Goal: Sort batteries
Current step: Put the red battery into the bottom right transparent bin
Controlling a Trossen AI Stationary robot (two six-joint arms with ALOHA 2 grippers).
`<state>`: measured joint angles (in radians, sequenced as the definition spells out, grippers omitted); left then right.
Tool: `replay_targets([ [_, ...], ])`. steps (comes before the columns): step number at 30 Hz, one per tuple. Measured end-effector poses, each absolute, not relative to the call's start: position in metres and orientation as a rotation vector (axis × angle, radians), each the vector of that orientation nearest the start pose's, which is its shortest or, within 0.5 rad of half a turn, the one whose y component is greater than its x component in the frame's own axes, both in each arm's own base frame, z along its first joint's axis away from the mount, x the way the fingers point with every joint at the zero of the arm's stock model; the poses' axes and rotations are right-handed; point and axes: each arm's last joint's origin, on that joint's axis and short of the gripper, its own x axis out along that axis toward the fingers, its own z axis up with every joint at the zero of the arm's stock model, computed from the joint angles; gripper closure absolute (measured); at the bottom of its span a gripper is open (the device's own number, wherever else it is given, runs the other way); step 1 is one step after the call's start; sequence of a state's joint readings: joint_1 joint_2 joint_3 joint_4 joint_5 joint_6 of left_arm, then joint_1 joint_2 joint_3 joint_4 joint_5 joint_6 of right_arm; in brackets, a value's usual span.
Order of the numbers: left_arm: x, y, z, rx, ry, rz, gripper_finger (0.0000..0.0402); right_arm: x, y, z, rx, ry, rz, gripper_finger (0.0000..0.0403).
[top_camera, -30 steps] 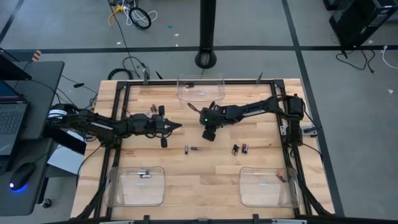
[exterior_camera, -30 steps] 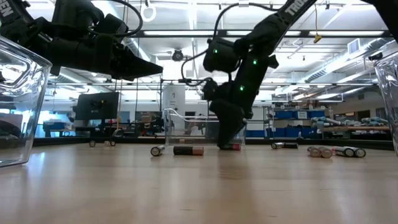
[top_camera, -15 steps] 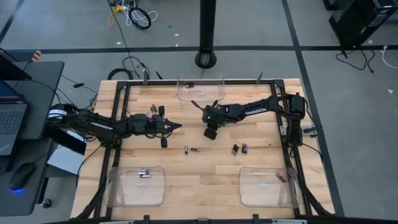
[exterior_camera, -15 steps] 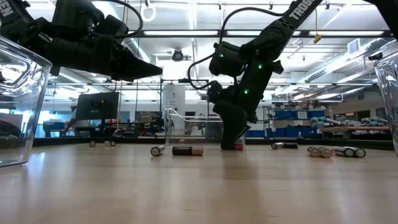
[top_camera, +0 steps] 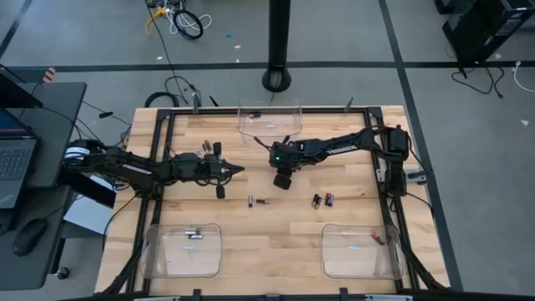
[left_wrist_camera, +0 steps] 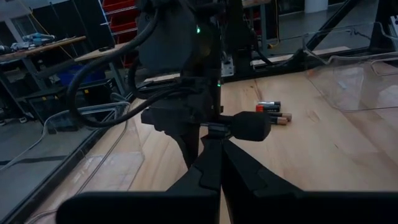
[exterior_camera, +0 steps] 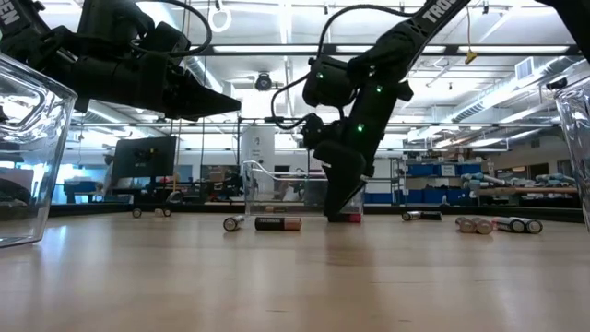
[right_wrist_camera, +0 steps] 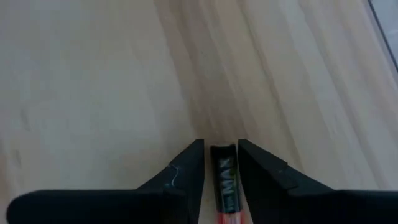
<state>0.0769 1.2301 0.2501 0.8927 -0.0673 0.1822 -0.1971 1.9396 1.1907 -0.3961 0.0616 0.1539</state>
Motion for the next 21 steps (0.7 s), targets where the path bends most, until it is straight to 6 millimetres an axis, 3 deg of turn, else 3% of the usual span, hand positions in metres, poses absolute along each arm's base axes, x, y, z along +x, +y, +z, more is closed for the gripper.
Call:
replay_targets([
  [13, 0.2135, 0.0184, 0.1737, 0.181, 0.101, 0.136, 0.0388, 0.3603, -0.0740, 0.1452, 0.171, 1.281, -0.286, 0.0256],
  [21, 0.2136, 0.0184, 0.1738, 0.179, 0.100, 0.136, 0.0388, 0.3594, -0.0794, 0.1428, 0.170, 1.288, -0.286, 0.0273],
])
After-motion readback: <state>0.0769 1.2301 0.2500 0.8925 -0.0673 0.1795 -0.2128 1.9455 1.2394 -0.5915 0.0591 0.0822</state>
